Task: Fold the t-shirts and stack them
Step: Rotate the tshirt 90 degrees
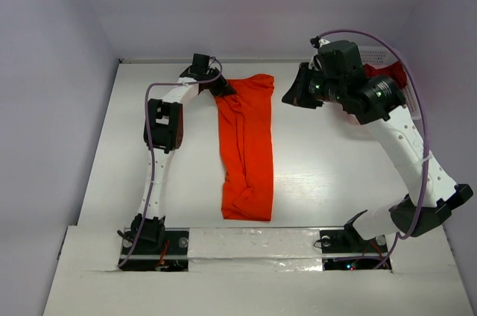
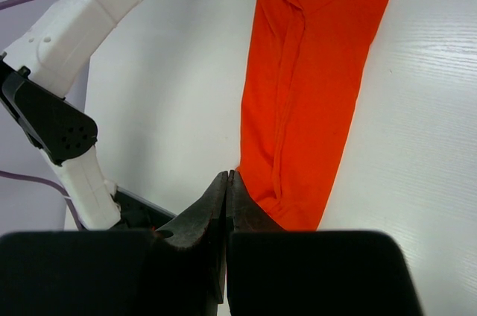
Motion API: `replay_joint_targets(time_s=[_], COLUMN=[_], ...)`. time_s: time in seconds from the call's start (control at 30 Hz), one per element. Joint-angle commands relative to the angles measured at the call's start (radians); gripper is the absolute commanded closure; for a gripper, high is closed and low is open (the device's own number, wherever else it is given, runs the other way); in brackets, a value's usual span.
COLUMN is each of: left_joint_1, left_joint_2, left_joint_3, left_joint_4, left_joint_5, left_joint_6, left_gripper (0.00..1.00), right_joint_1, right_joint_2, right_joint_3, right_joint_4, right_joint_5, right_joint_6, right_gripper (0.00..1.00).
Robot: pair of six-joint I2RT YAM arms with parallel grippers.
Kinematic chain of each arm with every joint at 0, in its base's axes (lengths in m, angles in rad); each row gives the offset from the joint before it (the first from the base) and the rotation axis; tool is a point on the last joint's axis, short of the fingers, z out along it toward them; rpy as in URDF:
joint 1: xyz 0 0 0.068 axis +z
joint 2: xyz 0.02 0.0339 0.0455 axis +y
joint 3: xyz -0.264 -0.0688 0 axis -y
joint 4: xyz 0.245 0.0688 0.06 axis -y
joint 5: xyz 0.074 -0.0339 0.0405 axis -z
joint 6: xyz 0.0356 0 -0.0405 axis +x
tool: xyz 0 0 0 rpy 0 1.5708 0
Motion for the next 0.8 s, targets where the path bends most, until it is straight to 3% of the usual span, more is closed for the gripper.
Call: replay_joint_targets(time_s=[0.0, 0.13, 0.33, 0.6, 0.67, 0.77], left_joint_1=[0.006, 0.006, 0.015, 0.046, 0.046, 0.023], left_joint_2=[0.009, 0.003, -0.087, -0.363, -0.441, -0.651], left_joint_3=[0.016, 0.055, 0.059, 0.073, 0.02, -0.272], left_joint_4=[-0.038, -0.055, -0.018, 0.0, -0.011, -0.038], left_joint_5=[-0.033, -0.019, 0.016, 0.021, 0.009, -0.063], left_joint_6=[0.025, 0.023, -0.003, -0.044, -0.026, 0.046], left_gripper=[1.0, 1.0, 0.86, 0.48, 0.47, 0.45], right_joint_1=[-0.005, -0.005, -0.005, -0.005, -0.005, -0.005], right_joint_2=[-0.001, -0.001, -0.009, -0.008, 0.003, 0.011], right_joint_3=[-0.014, -0.027, -0.063, -0.089, -0.089, -0.113], right_joint_4=[0.066, 0.079, 0.099, 0.112, 0.104, 0.083], right_joint_5=[-0.017, -0.025, -0.015, -0.005, -0.006, -0.037], right_joint_6=[0.004, 0.004, -0.001, -0.022, -0.038, -0.061], right_gripper=[1.0, 1.0, 1.0, 1.0, 1.0, 1.0])
